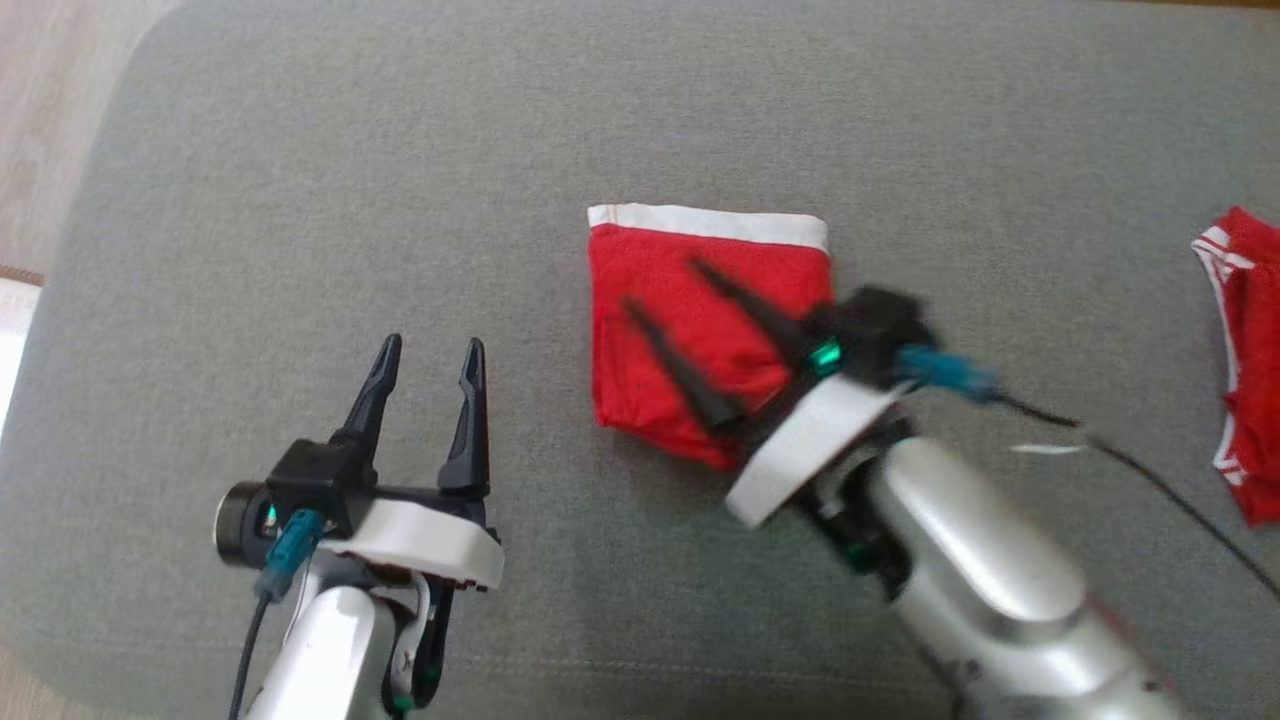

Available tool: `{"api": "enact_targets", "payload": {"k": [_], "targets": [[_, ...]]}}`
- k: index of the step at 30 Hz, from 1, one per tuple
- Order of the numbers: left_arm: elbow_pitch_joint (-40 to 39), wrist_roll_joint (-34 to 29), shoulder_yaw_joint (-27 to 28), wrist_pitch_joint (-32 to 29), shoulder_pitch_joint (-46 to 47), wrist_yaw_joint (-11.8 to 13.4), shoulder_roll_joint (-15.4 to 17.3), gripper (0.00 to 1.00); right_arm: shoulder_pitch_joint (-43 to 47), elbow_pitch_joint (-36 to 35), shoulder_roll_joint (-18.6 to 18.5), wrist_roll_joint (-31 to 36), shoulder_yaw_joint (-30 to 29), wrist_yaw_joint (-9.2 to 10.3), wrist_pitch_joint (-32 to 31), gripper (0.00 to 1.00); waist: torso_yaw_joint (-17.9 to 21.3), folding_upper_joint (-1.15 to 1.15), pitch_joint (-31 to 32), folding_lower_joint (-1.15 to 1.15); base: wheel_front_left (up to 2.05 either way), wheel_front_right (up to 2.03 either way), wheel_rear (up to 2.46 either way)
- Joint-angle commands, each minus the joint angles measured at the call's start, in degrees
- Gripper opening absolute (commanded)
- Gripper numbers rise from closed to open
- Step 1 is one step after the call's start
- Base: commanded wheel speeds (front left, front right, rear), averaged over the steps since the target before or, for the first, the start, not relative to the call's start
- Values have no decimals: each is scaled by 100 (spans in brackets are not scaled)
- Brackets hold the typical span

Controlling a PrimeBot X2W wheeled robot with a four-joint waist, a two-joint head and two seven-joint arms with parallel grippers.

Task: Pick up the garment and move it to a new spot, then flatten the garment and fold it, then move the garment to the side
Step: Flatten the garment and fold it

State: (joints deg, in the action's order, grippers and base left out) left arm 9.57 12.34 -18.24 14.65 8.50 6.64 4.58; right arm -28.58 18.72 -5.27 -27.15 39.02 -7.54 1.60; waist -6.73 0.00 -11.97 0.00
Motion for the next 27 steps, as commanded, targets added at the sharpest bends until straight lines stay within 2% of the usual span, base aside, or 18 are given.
{"api": "enact_targets", "payload": {"k": [1,4,5,6,10,13,18,27], "targets": [[-163,-24,184,33,186,39,52,100,1,-256,-57,63,-138,5,165,100,52,0,29,0,0,0,0],[-187,-57,213,33,154,70,91,100,324,-495,-279,258,-784,5,418,100,150,0,81,0,0,0,0],[-211,-77,235,34,129,88,129,100,628,-678,-372,404,-1315,5,480,100,218,0,118,0,0,0,0],[-221,-80,251,34,113,99,148,100,800,-771,-409,487,-1591,5,473,100,252,0,140,0,0,0,0],[-261,-97,292,34,44,134,226,100,1548,-1224,-452,805,-2657,5,336,100,353,0,238,0,0,0,0],[-295,-97,333,34,-29,171,290,100,2053,-1583,-380,1010,-3237,5,159,100,434,0,310,0,0,0,0],[-376,-103,365,-6,-188,228,396,100,2600,-2076,-210,1263,-3662,5,-136,100,535,0,462,0,0,0,0],[-472,-77,387,-123,-579,328,523,100,3164,-2488,-54,1408,-3829,5,-461,100,624,0,820,0,0,0,0]]}}
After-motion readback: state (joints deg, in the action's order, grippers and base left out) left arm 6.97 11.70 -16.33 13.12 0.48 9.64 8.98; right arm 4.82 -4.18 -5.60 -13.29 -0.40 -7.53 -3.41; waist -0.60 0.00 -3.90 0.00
